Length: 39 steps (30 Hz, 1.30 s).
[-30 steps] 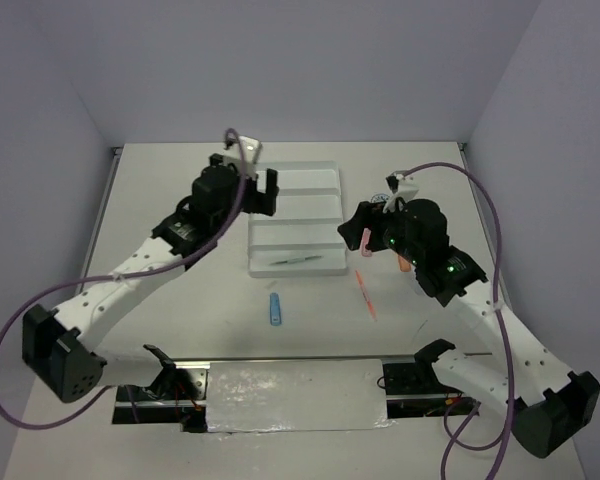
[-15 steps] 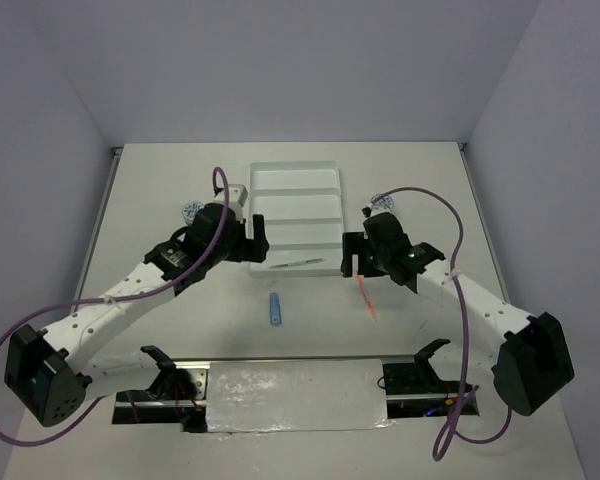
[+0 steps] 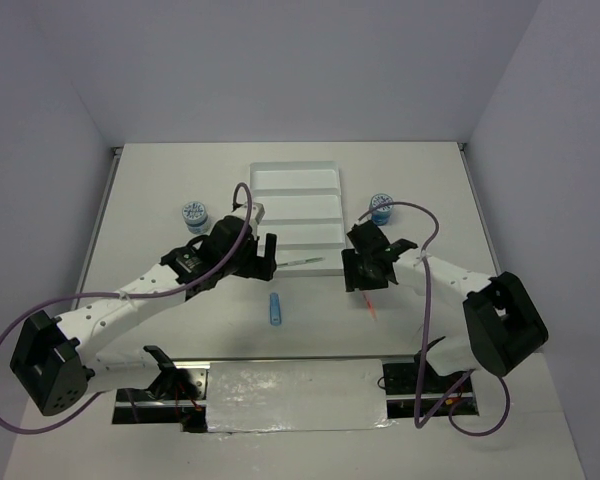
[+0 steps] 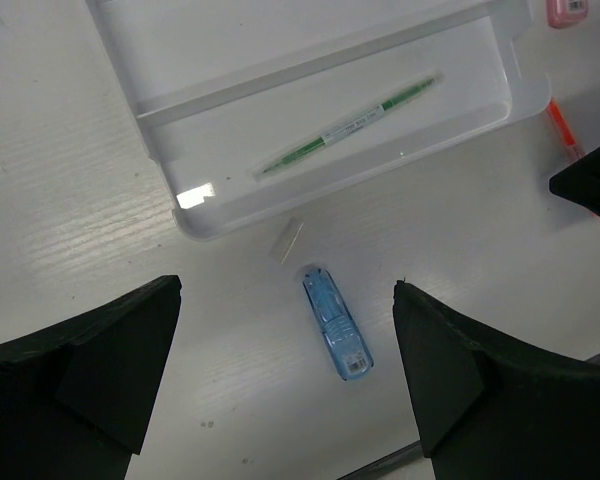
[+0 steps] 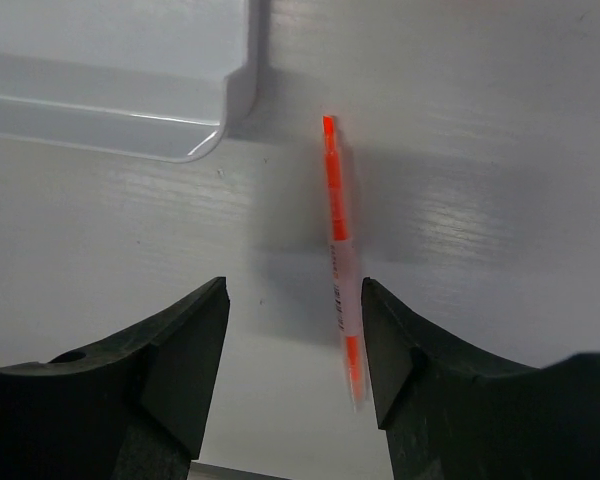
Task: Sort the stationery into containers
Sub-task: Pick up the pen from the center of the board.
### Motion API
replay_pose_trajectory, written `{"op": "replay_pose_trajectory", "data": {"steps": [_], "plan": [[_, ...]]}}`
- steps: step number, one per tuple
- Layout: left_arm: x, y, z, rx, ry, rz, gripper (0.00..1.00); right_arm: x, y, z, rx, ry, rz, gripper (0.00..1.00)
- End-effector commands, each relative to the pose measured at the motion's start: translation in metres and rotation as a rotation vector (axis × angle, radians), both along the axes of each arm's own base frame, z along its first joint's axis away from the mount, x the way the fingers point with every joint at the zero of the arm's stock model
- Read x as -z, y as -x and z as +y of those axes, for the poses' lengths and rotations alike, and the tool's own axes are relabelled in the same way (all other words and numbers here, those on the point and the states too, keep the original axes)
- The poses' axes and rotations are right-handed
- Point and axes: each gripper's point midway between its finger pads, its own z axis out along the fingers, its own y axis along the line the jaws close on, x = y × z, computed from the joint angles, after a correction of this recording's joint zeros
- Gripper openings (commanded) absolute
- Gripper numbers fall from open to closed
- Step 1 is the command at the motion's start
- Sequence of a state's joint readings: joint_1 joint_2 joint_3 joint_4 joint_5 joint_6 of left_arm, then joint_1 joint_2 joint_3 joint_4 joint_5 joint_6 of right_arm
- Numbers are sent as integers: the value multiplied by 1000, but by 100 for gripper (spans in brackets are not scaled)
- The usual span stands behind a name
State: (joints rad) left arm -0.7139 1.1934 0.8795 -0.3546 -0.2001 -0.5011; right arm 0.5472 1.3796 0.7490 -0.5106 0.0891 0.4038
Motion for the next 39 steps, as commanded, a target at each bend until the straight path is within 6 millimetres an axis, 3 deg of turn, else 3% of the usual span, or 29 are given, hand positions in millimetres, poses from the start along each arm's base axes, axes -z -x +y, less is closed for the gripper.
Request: {"op": "replay_pose_trajectory", "data": {"steps": [1,7,11,17,20,21,23,26,29,32,37,39], "plan": [[-19,-6,-7,8,17,-50,99,10,11,-3,8,17,56,62],[-27,-2,-12,31,20,-70,99,24,25,-3,12,17,149,55],[-34,0,-13,36,28,-89,99,35,34,-2,12,18,209,37],[-36,5,-13,38,23,-103,99,46,40,-8,42,62,263,22],[-36,6,-14,40,25,-109,99,45,44,-8,63,46,254,0],[-36,7,-15,44,29,-110,99,43,43,-9,72,36,240,0],[-33,8,-19,67,33,-107,99,31,42,-9,101,5,185,0],[-20,13,-29,120,27,-74,99,-1,34,5,115,-128,57,0],[-6,13,-41,179,2,-40,99,-50,29,15,100,-273,-108,0],[11,13,-54,250,-33,-6,94,-77,32,12,83,-272,-180,0],[58,3,-59,315,-168,56,83,-107,40,8,58,-296,-259,0],[66,0,-59,328,-195,58,76,-115,44,7,47,-316,-282,0]]}}
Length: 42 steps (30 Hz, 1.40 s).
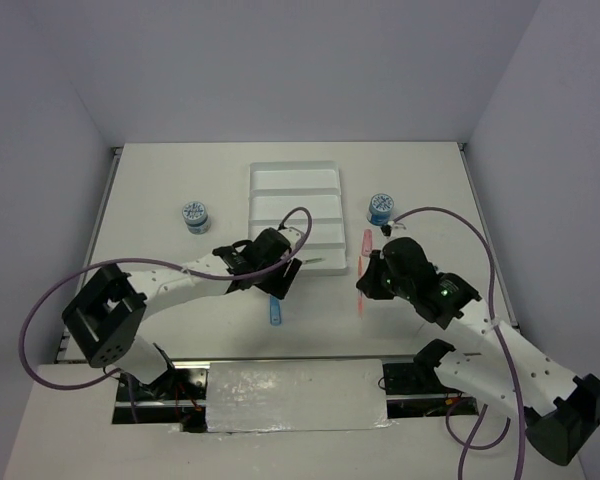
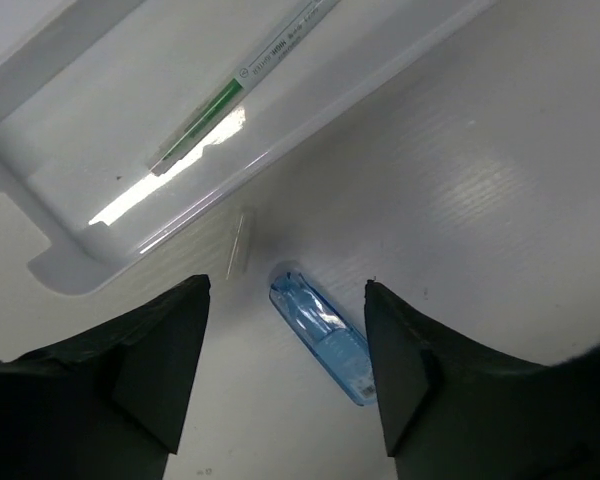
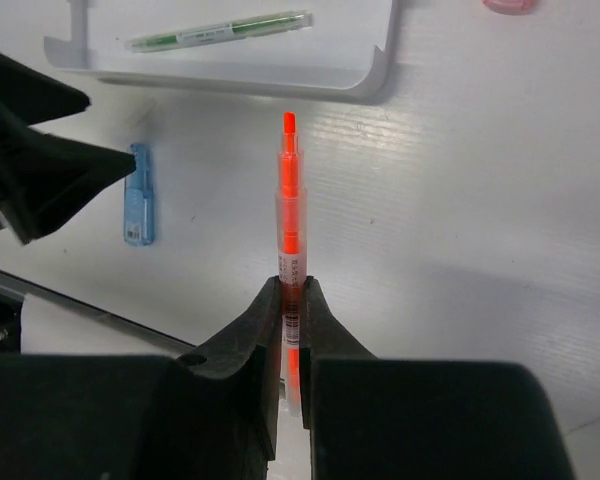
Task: Sort the stationery into containers
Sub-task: Pick up the pen from the center of the board, then close the pen cap on the pen.
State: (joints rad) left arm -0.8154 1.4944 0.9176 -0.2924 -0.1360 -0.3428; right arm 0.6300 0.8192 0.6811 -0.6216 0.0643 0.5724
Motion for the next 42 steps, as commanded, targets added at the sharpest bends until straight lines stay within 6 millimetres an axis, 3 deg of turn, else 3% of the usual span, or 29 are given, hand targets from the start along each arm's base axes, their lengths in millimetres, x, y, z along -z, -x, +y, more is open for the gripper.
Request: {"op": "replay_pose_trajectory", "data": {"steps": [1,8,13,25,42], "plan": [[-6,-13,-16,76,4,-49,73,-14,8,-7,1,0,-21,0],[1,-19,-15,68,-26,-41,53,-18,16,-4,-47,-31,-45,0],[18,-22,-7,44,-64,-1,53,-17,18,-1,-72,-31,-46,0],[27,-26,4,13,-97,24,52,-26,22,5,-113,-47,-64,0],[45,-23,13,-7,-152,60,38,-34,26,11,-147,-49,-80,0]]}}
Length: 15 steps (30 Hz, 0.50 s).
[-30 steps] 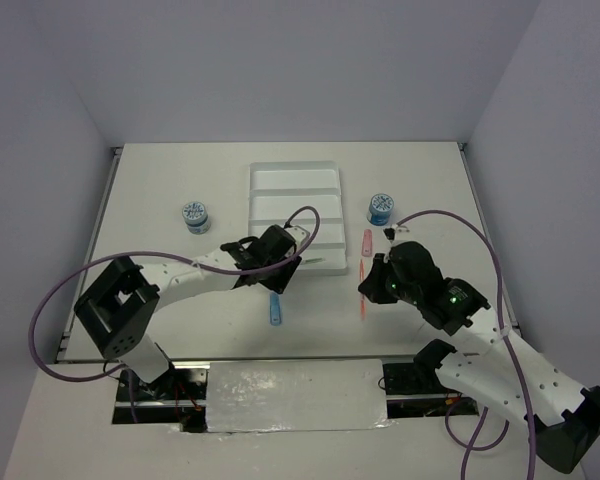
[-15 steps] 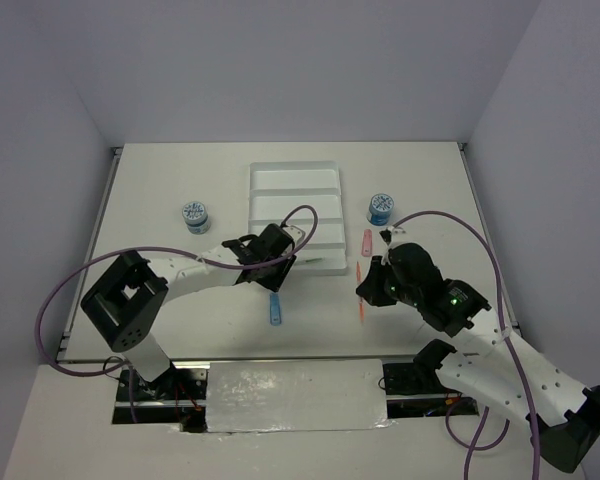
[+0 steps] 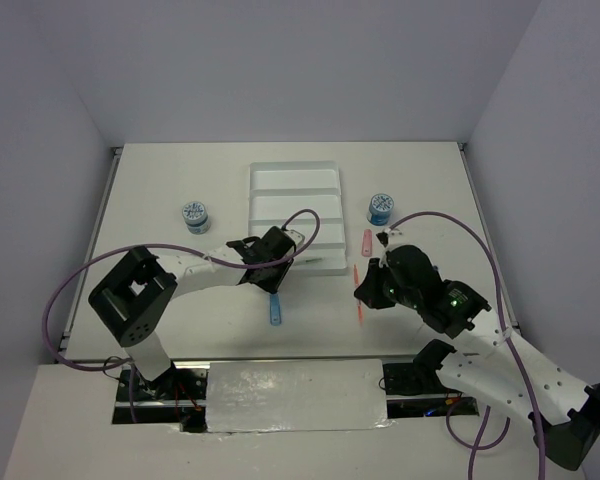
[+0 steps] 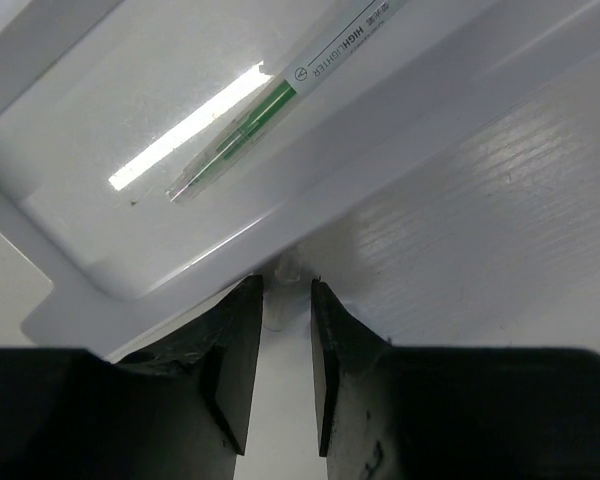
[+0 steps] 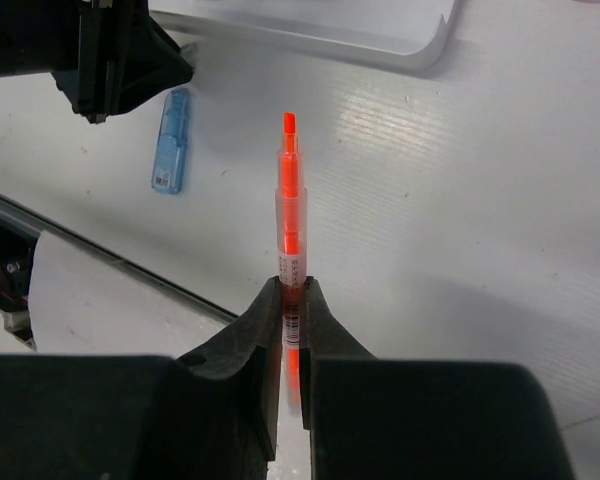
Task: Sort the stationery into containers
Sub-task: Close the pen cap on the pen.
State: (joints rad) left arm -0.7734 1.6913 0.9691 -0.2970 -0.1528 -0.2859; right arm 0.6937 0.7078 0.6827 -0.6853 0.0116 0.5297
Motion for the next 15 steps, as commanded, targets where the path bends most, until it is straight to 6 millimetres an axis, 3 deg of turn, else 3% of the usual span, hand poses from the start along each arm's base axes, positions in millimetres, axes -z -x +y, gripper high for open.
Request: {"op": "replay_pose_trajectory", "data": {"steps": [1,4,8,15], "plan": [[-4,-7,1,-6,-13,-14,38,-18,-3,4,-16,-16,-41,0],[-3,-6,1,-7,-13,-10,37,-18,-2,6,-22,-15,-39,0],[-3,-5,-1,-5,-11,-4,27,-17,-3,5,-17,-6,-39,0],[-21,-5,-20,25,57,-20,17,-21,-4,6,-21,-13,-53,0]]}}
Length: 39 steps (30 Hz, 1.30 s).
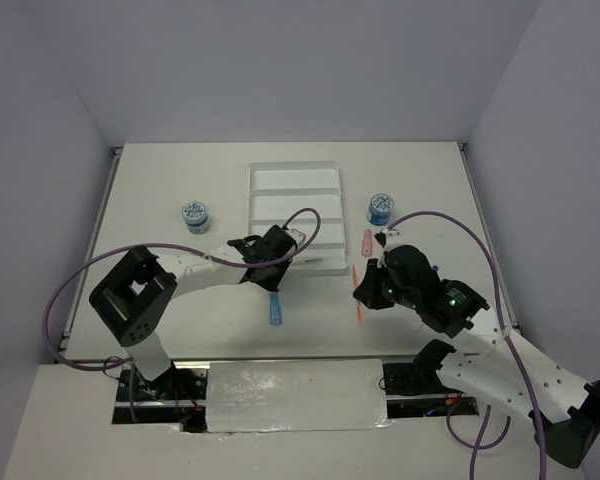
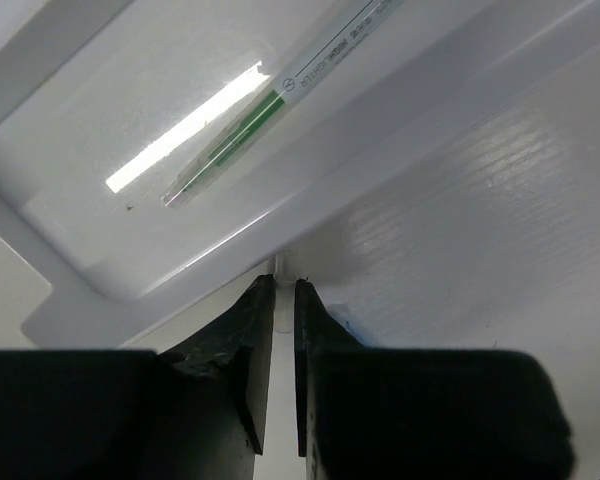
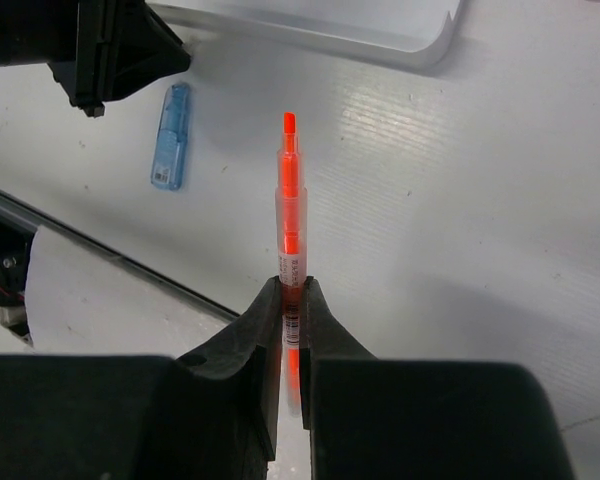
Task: Sort the stationery into containers
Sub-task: Close the pen cap on the pen.
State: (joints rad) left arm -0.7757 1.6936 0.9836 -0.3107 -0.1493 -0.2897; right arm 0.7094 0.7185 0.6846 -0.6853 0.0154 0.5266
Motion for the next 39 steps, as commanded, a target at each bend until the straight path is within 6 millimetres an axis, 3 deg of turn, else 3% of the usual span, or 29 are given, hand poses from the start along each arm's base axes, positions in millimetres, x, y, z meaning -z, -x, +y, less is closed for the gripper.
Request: {"op": "replay_pose_trajectory", "data": {"steps": [1,5,7,10,11,12,13,14,15,16,17,18,22,25,26,27,29,32,39], "plan": [[-22,-4,-21,35,64,-28,10,-22,-5,4,-8,-25,-57,0],[-54,0,-47,89,153,-72,0,-26,-6,7,-17,-43,-71,0],[-69,2,-56,105,196,-89,0,-30,-6,9,-23,-65,-89,0],[-115,1,-72,120,310,-161,0,-44,-10,13,-8,-139,-157,0],[-129,-2,-77,97,353,-181,0,-61,-15,18,-5,-209,-220,0],[-146,-9,-82,78,405,-226,0,-59,-14,21,1,-247,-220,0],[-169,-12,-84,60,457,-274,0,-78,-20,30,-5,-329,-282,0],[-182,-17,-82,-9,506,-298,0,-85,-16,36,-29,-384,-297,0],[-205,-30,-80,-79,570,-383,0,-81,-16,41,-30,-420,-285,0],[-233,-30,-76,-113,653,-438,0,-86,-16,46,-40,-459,-300,0],[-236,-28,-72,-170,714,-436,0,-97,-20,52,-53,-509,-337,0],[-266,-34,-71,-211,826,-508,0,-93,-20,57,-63,-527,-325,0],[-316,-19,-47,-270,1080,-604,0,-98,-25,80,-116,-572,-319,0],[-336,-10,-42,-242,1158,-639,0,-111,-29,89,-148,-575,-346,0],[-338,-9,-42,-238,1161,-636,0,-109,-33,92,-148,-556,-335,0],[-337,-8,-42,-237,1164,-631,0,-122,-34,94,-164,-561,-358,0],[-343,-3,-42,-210,1207,-645,0,-130,-34,103,-193,-566,-358,0],[-350,7,-41,-143,1254,-680,0,-129,-29,115,-242,-578,-330,0],[-355,16,-45,-61,1246,-698,0,-133,-20,122,-300,-570,-356,0]]}}
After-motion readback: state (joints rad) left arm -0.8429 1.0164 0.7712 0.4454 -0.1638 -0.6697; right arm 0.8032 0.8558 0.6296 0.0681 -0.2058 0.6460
